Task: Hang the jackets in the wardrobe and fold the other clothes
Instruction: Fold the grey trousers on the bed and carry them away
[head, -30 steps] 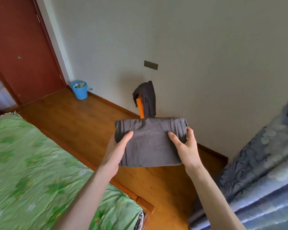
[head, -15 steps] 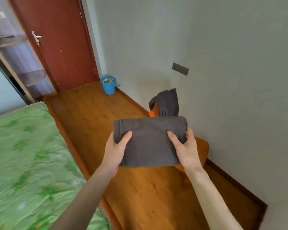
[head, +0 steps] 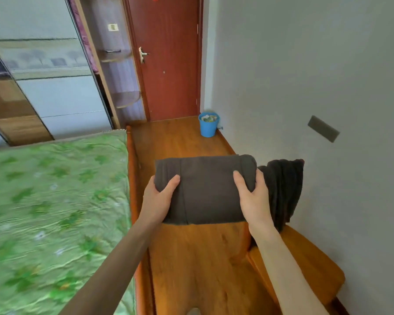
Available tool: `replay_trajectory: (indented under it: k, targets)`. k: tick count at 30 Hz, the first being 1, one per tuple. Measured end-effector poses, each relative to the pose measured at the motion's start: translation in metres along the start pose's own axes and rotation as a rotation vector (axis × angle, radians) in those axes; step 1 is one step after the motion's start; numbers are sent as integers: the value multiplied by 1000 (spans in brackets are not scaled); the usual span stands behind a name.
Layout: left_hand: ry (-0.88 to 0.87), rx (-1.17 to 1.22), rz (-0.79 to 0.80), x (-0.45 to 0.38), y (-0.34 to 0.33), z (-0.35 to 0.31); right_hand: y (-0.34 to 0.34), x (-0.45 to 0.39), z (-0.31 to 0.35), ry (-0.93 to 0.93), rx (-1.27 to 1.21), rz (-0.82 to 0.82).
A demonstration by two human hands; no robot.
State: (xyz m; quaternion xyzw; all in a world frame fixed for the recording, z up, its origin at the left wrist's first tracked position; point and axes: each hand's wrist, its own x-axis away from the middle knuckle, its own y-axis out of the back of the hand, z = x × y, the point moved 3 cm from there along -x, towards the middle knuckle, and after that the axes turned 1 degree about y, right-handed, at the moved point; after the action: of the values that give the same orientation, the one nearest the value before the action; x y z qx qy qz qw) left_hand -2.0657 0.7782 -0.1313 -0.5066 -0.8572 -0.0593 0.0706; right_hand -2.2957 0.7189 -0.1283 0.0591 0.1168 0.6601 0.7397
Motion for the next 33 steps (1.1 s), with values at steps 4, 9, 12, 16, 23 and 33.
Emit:
replay_trajectory:
  k: [4, 9, 12, 16, 23, 33]
  targets:
    - [1, 22, -109, -49, 16, -6, -49, -53, 9, -1, -86, 127]
    - [-30, 56, -175, -133, 27, -28, -114, -130, 27, 20, -101, 182]
    - [-43, 67, -184, -189, 32, -47, -153, -183, 38, 16, -107, 191]
    - [-63, 78, -199, -265, 40, -67, -204, -248, 51, 32, -136, 202]
    - [-55, 105, -244, -374, 52, -92, -282, -337, 66, 10, -117, 204]
    - [-31, 107, -240, -547, 67, -113, -408, -487, 68, 5, -131, 268]
